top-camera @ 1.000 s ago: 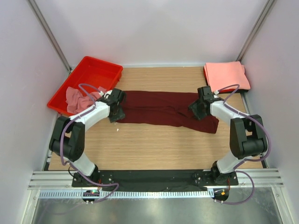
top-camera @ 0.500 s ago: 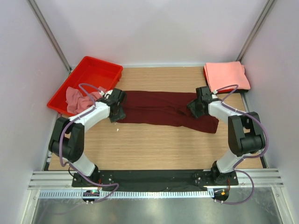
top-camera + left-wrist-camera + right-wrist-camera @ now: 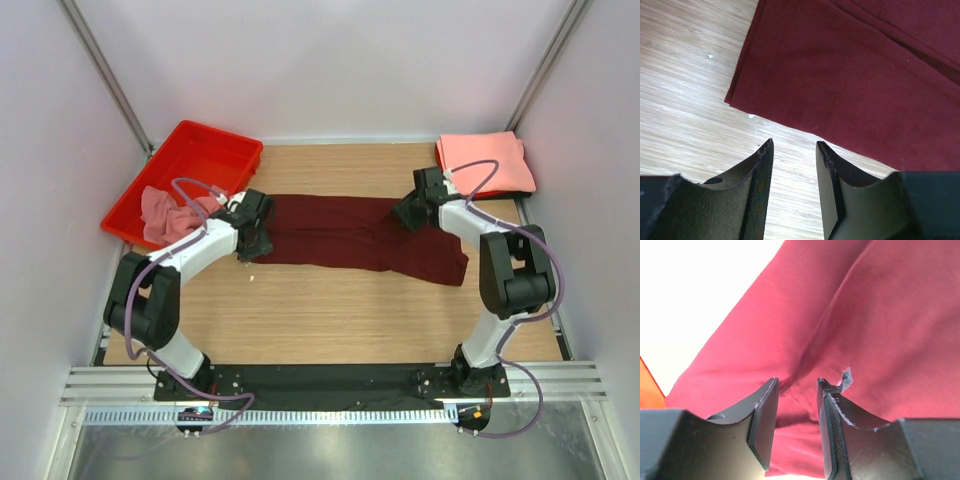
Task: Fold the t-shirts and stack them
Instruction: Fold the tshirt
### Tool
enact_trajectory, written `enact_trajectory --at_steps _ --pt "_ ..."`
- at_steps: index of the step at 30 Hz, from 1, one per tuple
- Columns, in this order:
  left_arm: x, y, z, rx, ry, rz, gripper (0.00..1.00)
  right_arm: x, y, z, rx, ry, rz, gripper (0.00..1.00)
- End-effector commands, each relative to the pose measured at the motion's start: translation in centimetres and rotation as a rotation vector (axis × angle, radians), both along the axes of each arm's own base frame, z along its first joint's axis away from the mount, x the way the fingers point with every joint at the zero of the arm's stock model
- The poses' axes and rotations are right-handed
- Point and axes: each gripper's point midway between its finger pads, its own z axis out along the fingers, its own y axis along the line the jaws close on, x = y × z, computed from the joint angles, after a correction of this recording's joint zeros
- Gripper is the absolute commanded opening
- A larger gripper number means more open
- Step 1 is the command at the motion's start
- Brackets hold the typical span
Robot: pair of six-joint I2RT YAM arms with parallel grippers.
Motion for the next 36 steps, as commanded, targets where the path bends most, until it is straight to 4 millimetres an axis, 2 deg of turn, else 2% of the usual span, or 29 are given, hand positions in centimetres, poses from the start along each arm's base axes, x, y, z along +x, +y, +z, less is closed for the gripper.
enact_trajectory --at_steps 1,2,4,7,9,11,12,13,14,15,16,17,19,20,21,22,23,25,29,36 --pt "1.2 -0.8 2.9 -0.023 -0.088 0.0 0.41 1.6 0.0 2.4 -0.074 -0.054 0.099 0.43" --pt "1.1 -1.3 3.0 -0.031 -0.09 -0.012 0.41 0.8 -0.6 2.1 -0.091 -0.038 0.094 0.43" --pt "1.5 -2.4 3.5 -0.058 -0.108 -0.036 0.41 0.5 -2.9 3.3 -0.116 -0.058 0.053 0.43" --pt "1.9 -6.0 4.2 -0.13 -0.132 -0.147 0.42 -0.2 -6.7 3.8 -0.216 0.006 0.012 0.43" --pt "2.4 -8.9 5.6 -0.181 -0.156 -0.23 0.41 0.1 -8.2 4.7 -0.248 0.026 0.02 0.43" --pt "3.2 -11.0 6.8 -0.217 -0.179 -0.278 0.41 0.6 -8.5 4.8 -0.29 0.036 0.147 0.45" --pt "3.2 -12.6 7.4 -0.261 -0.183 -0.326 0.41 0.6 -8.9 4.2 -0.325 0.052 0.226 0.45" --pt "3.4 -13.4 7.2 -0.278 -0.179 -0.346 0.41 0.8 -9.1 4.2 -0.329 0.06 0.253 0.45" --pt "4.1 -14.7 8.4 -0.309 -0.213 -0.372 0.41 0.9 -9.3 3.8 -0.333 0.065 0.279 0.45" --pt "4.1 -15.6 8.5 -0.329 -0.21 -0.401 0.41 1.1 -9.3 3.6 -0.33 0.061 0.307 0.45" --pt "4.2 -16.4 8.7 -0.353 -0.208 -0.427 0.41 1.2 -10.1 3.0 -0.3 0.06 0.329 0.45" --pt "4.6 -17.2 8.2 -0.363 -0.198 -0.439 0.41 1.8 -10.5 3.1 -0.293 0.032 0.335 0.44" --pt "5.0 -18.7 9.2 -0.415 -0.202 -0.474 0.41 2.7 -11.5 2.6 -0.281 -0.01 0.352 0.41" --pt "5.2 -19.3 8.6 -0.425 -0.187 -0.484 0.41 3.1 -10.2 2.5 -0.206 -0.047 0.414 0.4" --pt "5.2 -19.9 9.1 -0.449 -0.19 -0.498 0.41 3.4 -10.0 2.2 -0.182 -0.054 0.438 0.4" --pt "5.2 -20.0 9.0 -0.452 -0.186 -0.497 0.41 4.3 -10.1 2.8 -0.176 -0.075 0.457 0.39" --pt "5.2 -20.1 9.0 -0.454 -0.184 -0.5 0.41 4.0 -10.1 1.2 -0.162 -0.034 0.493 0.39" --pt "4.7 -20.0 8.6 -0.457 -0.168 -0.502 0.41 4.4 -10.4 1.0 -0.176 -0.026 0.512 0.4" --pt "3.7 -19.2 7.7 -0.443 -0.148 -0.492 0.41 4.9 -12.4 -0.2 -0.226 -0.005 0.504 0.41" --pt "2.9 -19.0 6.6 -0.455 -0.128 -0.502 0.41 5.7 -13.1 -1.1 -0.25 -0.02 0.576 0.4"
